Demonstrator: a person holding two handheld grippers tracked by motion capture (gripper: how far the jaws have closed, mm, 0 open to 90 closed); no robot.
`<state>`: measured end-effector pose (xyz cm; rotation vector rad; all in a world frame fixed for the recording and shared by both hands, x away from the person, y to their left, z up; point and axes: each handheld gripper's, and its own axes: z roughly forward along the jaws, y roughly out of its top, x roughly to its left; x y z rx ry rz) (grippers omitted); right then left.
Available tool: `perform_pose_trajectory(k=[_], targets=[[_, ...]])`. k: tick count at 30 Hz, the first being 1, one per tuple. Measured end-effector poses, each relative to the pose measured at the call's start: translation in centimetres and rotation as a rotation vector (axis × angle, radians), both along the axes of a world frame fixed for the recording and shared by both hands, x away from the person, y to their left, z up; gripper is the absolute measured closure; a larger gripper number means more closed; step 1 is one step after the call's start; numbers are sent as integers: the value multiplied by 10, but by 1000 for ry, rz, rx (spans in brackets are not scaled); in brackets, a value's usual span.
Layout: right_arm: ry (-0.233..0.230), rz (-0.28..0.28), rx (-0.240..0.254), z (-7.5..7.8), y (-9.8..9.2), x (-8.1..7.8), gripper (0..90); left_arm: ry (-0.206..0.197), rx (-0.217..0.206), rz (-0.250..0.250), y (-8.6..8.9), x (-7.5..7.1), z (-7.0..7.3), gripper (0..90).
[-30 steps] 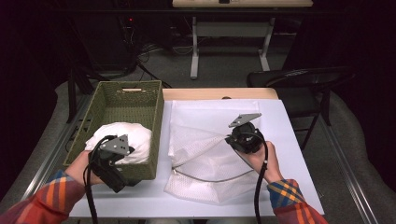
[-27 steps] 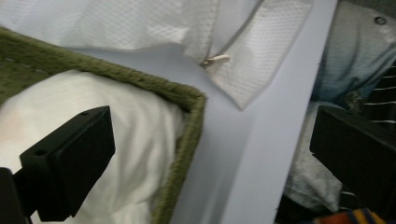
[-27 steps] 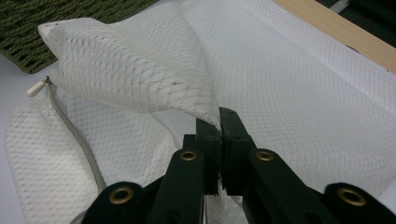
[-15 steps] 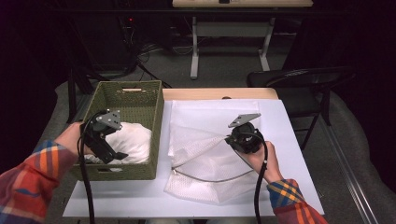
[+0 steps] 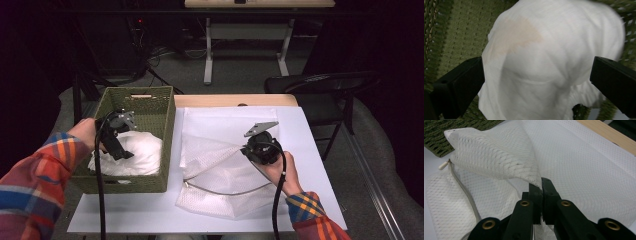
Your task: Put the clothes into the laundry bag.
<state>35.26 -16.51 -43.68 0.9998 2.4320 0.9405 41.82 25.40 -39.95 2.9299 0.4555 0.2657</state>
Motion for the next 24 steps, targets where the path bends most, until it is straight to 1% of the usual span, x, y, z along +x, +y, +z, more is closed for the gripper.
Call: perform_pose_trajectory(k=[2, 3, 4, 5, 6, 7, 8, 9, 10, 12, 14, 16, 18, 19, 20, 21, 22, 23, 24], targets=[[4, 2, -1, -1, 0, 0, 879, 15, 10, -5, -1, 5, -5, 0], [5, 1, -1, -1, 0, 0, 879, 11, 29, -7, -1, 8, -8, 0], [6, 1, -1, -1, 0, 0, 878, 31, 40, -10, -1, 11, -13, 0], [6, 3, -4, -2, 0, 1, 878, 43, 51, -7, -1, 13, -16, 0], [8, 2, -3, -2, 0, 1, 878, 45, 73, -10, -2, 15, -20, 0], [9, 4, -3, -2, 0, 1, 877, 63, 74, -9, -2, 16, -25, 0], [10, 4, -6, -2, 0, 1, 877, 73, 81, -6, -2, 17, -29, 0], [10, 4, -5, -3, 0, 1, 876, 70, 93, -12, -2, 17, -35, 0], [12, 4, -6, -3, 0, 1, 876, 77, 94, -10, -2, 17, -38, 0], [15, 4, -4, -3, 1, 1, 875, 108, 100, -7, 0, 18, -49, 0], [16, 4, -2, -3, 1, 1, 875, 110, 100, 7, 2, 19, -57, 0], [17, 5, -4, -3, 1, 1, 874, 132, 71, 29, 4, 21, -64, 0], [18, 5, -4, -4, 1, 1, 874, 143, 57, 37, 6, 23, -68, 0], [20, 3, -4, -4, 2, 1, 873, 155, 46, 41, 7, 24, -69, 0], [21, 3, -5, -4, 2, 1, 873, 157, 32, 44, 7, 24, -71, 0], [19, 8, -6, -4, 2, 2, 873, 172, 21, 45, 8, 25, -72, 0], [20, 7, -7, -4, 2, 1, 872, 177, 11, 43, 8, 25, -71, 0], [20, 9, -9, -4, 2, 1, 872, 180, -9, 40, 9, 24, -72, 0], [20, 9, -9, -4, 2, 2, 872, 186, -15, 43, 9, 24, -71, 0]])
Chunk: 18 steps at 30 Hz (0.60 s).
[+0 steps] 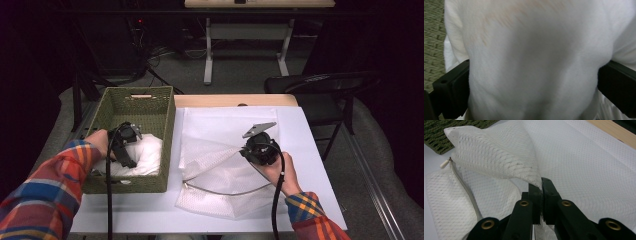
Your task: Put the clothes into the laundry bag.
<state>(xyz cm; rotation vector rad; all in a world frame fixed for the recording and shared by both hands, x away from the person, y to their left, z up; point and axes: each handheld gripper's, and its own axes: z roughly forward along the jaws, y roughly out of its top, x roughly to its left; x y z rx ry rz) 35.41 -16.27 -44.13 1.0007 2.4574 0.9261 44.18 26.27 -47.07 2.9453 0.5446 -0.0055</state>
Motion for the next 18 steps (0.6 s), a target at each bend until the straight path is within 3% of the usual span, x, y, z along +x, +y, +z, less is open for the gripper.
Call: perform_pose_trajectory(k=[6, 10, 16, 18], targets=[[4, -3, -2, -1, 2, 0, 870, -5, 31, 18, -3, -3, -9, 0], [3, -3, -4, 0, 2, -1, 868, 5, 25, 24, 0, -1, -15, 18], [2, -3, -7, 0, 0, 0, 868, 13, -6, 25, 2, -1, -18, 186], [7, -7, -8, 0, 0, 0, 869, 2, -8, 18, 1, -1, -18, 279]])
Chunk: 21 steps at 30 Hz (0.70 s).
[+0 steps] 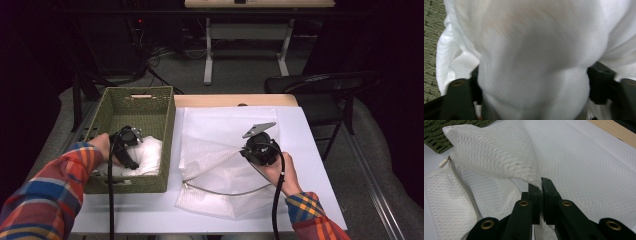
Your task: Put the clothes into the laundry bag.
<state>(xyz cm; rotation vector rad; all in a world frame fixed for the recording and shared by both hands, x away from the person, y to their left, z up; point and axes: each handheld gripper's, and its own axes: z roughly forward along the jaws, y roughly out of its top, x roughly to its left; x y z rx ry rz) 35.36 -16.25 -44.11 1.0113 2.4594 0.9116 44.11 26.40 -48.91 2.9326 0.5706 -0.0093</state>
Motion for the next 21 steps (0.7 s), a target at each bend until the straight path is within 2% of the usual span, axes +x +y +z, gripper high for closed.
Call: perform_pose_trajectory(k=[1, 3, 7, 15, 21], targets=[[-1, -1, -1, 0, 0, 0, 869, 5, 4, -14, 0, 0, 1, 317], [-2, 0, -2, 0, 0, 0, 869, -31, 4, -62, 1, -4, 4, 407], [-1, 0, -4, 0, 0, 1, 869, -70, -25, -82, 5, -10, 7, 488], [-4, -3, -5, 1, -1, 0, 868, -127, -37, -107, 8, -23, 24, 538], [-8, 1, -10, 1, -1, 1, 867, -138, -42, -106, 12, -30, 35, 543]])
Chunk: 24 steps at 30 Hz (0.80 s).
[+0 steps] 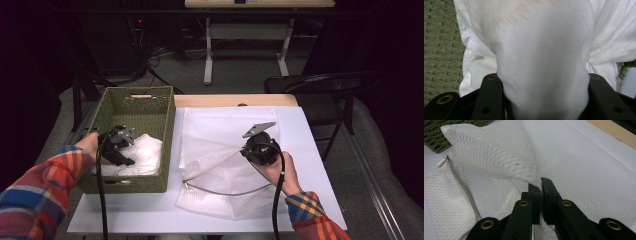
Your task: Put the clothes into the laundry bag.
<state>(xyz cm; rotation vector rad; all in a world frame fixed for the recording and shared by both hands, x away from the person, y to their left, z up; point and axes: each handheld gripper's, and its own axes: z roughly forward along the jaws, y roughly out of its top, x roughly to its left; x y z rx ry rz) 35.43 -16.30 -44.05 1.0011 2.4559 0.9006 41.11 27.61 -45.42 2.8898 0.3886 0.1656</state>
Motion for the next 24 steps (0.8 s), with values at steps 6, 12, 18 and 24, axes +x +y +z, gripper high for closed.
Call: perform_pose_trajectory(k=[6, 12, 18, 24], targets=[[4, -6, 1, 0, 0, 0, 871, -22, -6, -16, 2, -4, 13, 546], [4, -5, -5, 0, 0, 0, 882, -52, -20, -19, 6, -5, 27, 547], [5, -7, -3, -1, 1, 0, 882, -65, -28, -16, 8, -5, 44, 547], [8, -5, -7, -2, 2, 1, 884, -75, -13, -21, 5, -3, 63, 547]])
